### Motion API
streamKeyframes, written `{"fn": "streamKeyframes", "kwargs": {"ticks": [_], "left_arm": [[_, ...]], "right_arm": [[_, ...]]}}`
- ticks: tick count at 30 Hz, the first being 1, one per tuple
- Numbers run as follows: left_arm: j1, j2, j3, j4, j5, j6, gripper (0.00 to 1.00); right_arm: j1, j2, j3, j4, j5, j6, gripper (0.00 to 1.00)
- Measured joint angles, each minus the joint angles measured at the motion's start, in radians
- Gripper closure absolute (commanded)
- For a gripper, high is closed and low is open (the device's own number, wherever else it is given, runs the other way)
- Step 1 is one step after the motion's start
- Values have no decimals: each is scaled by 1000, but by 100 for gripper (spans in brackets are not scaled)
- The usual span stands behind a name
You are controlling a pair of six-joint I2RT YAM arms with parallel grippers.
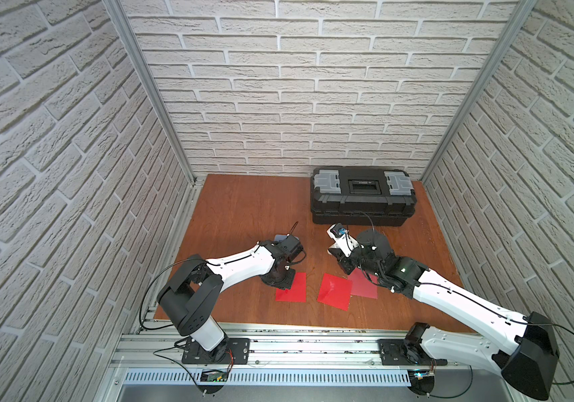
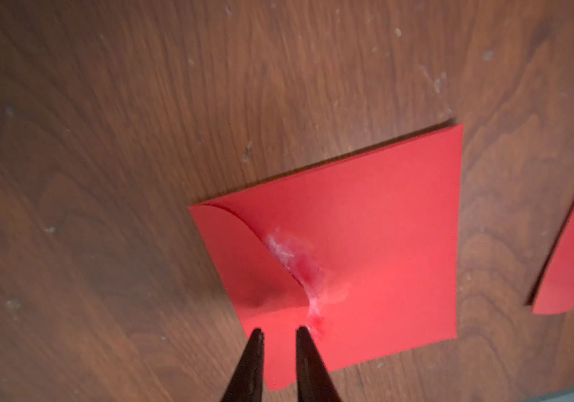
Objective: Seal the envelope with a glue stick
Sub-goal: Seal the envelope at the center of the board.
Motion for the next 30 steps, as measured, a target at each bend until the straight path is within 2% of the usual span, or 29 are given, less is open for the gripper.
{"fn": "streamKeyframes", "kwargs": {"ticks": [11, 20, 25, 30], "left_arm": [[-5, 74, 11, 23, 5, 2, 79], [-71, 135, 77, -51, -87, 5, 81], [-73, 120, 68, -40, -102, 5, 80], [-32, 50, 37, -14, -85, 5, 78]], "right_arm": [[0, 1, 0, 0, 0, 0, 98], [0, 1, 0, -1, 1, 0, 97], [0, 3, 0, -1, 2, 0, 97], [0, 11, 0, -1, 0, -1, 97]]}}
